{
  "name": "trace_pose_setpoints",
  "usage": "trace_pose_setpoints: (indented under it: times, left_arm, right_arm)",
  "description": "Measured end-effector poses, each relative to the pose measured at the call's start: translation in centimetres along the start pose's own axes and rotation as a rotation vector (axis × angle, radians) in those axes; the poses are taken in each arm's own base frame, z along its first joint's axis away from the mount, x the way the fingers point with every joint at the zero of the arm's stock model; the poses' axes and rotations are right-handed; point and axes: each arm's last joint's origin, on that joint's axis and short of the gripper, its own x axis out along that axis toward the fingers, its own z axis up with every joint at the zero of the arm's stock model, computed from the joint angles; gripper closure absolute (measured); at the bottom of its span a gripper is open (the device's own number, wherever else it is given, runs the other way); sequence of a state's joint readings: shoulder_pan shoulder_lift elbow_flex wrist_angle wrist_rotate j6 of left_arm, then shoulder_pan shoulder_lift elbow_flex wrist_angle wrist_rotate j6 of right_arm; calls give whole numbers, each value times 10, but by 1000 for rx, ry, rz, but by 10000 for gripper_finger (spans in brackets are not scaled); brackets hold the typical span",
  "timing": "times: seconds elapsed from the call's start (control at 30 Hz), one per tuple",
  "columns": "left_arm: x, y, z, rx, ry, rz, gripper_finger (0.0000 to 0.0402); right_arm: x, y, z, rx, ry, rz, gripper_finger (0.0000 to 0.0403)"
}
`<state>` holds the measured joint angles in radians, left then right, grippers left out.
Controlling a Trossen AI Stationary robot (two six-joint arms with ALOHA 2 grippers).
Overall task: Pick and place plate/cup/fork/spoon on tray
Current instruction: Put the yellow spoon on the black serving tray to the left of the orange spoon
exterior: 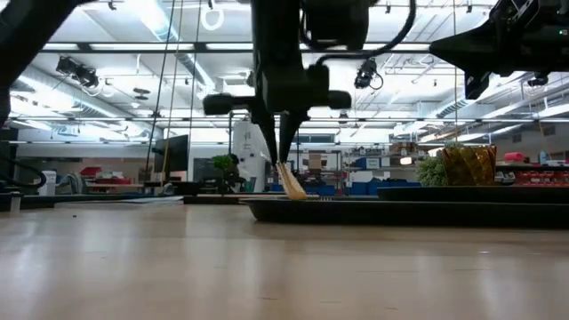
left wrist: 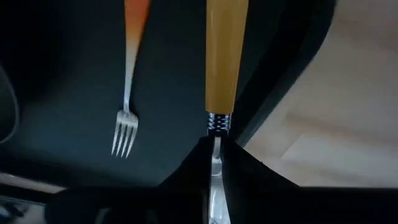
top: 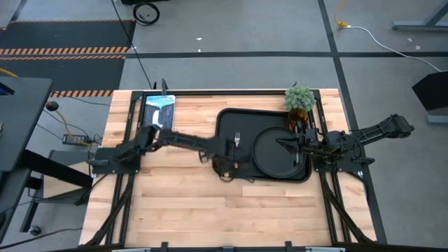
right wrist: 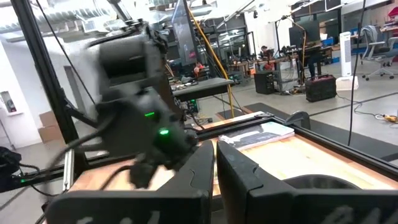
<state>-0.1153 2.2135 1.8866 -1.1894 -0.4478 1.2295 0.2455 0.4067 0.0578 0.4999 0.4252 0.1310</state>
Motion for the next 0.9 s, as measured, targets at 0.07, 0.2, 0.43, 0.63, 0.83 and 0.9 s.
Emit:
trace_pose_setpoints:
  times: [0.07, 0.2, 0.43, 0.63, 0.83, 0.9]
  left_arm:
    - [6, 5, -11, 75, 5, 1, 377]
    - [14, 12, -26, 163, -1, 9, 377]
    - [27, 24, -50, 183, -194, 40, 377]
    - [42, 28, -57, 188, -266, 24, 377]
    - [57, 32, -50, 270, -267, 48, 376]
    - [60, 35, -48, 267, -267, 67, 374]
  right_arm:
    - [0, 0, 0, 0, 0, 0, 376]
    - [0, 0, 0, 0, 0, 0, 376]
    - [0, 0, 0, 0, 0, 0, 376]
    - [0, 0, 0, 0, 0, 0, 376]
    - [0, 0, 0, 1, 0, 0, 376]
    - [0, 0, 0, 0, 0, 0, 376]
